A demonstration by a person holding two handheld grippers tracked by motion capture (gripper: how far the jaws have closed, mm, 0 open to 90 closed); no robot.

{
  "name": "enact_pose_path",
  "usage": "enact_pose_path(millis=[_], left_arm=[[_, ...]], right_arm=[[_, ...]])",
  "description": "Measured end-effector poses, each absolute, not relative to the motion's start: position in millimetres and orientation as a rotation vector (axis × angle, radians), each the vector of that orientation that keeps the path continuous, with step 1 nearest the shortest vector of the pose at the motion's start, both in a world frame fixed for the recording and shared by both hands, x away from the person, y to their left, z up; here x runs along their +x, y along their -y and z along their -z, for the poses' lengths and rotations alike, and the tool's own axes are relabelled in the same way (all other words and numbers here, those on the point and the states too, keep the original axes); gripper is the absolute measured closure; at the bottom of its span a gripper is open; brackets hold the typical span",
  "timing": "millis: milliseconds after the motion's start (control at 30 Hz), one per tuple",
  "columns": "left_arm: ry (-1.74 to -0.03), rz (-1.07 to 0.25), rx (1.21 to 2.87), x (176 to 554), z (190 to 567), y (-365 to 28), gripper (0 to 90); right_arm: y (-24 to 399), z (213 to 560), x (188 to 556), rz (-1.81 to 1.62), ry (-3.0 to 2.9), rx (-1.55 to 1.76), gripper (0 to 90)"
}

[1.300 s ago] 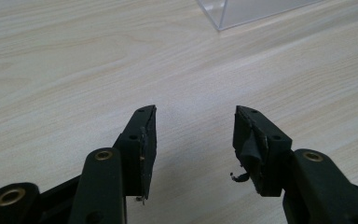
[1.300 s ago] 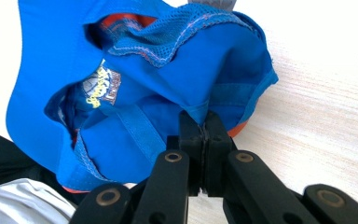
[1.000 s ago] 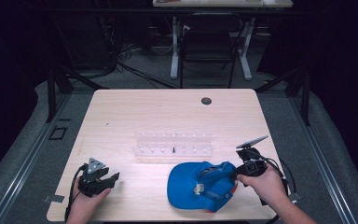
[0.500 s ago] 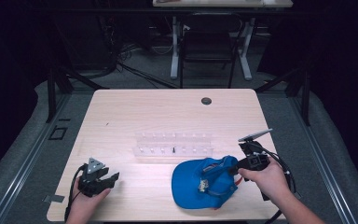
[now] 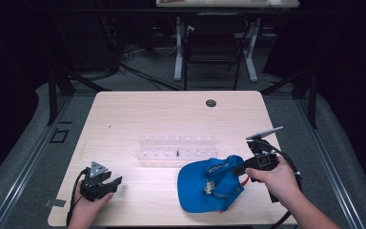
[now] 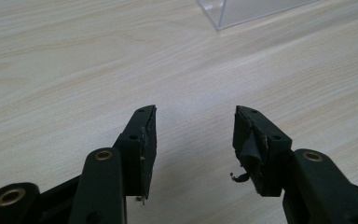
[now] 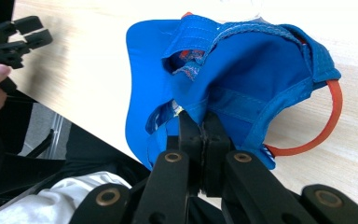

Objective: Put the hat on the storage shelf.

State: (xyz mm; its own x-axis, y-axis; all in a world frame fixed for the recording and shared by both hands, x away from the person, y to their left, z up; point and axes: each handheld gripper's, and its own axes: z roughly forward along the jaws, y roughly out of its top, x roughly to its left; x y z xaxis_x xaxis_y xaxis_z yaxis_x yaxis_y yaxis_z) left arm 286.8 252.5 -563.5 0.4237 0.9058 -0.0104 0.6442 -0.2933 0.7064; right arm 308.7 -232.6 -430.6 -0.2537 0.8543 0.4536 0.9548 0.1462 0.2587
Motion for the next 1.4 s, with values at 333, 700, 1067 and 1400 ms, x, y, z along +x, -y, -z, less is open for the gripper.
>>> enact_pose_path(millis=[333, 700, 1067, 1400], left_arm=[[-1.305, -0.528, 2.042, 286.8, 563.5, -252.5, 50.1], [-1.305, -0.53, 2.043, 286.6, 563.6, -252.4, 50.1], [-1.297, -0.53, 2.047, 286.4, 564.0, -251.7, 50.1], [-1.297, -0.526, 2.047, 286.2, 564.6, -250.8, 50.1]], right_arm=[[232.2, 422.8, 309.5, 0.764, 2.153, -1.803, 89.9], [239.3, 416.2, 312.2, 0.802, 2.038, -1.79, 89.8], [240.0, 408.0, 311.1, 0.9, 1.921, -1.732, 89.8], [235.5, 389.1, 310.1, 1.002, 1.884, -1.666, 89.8]])
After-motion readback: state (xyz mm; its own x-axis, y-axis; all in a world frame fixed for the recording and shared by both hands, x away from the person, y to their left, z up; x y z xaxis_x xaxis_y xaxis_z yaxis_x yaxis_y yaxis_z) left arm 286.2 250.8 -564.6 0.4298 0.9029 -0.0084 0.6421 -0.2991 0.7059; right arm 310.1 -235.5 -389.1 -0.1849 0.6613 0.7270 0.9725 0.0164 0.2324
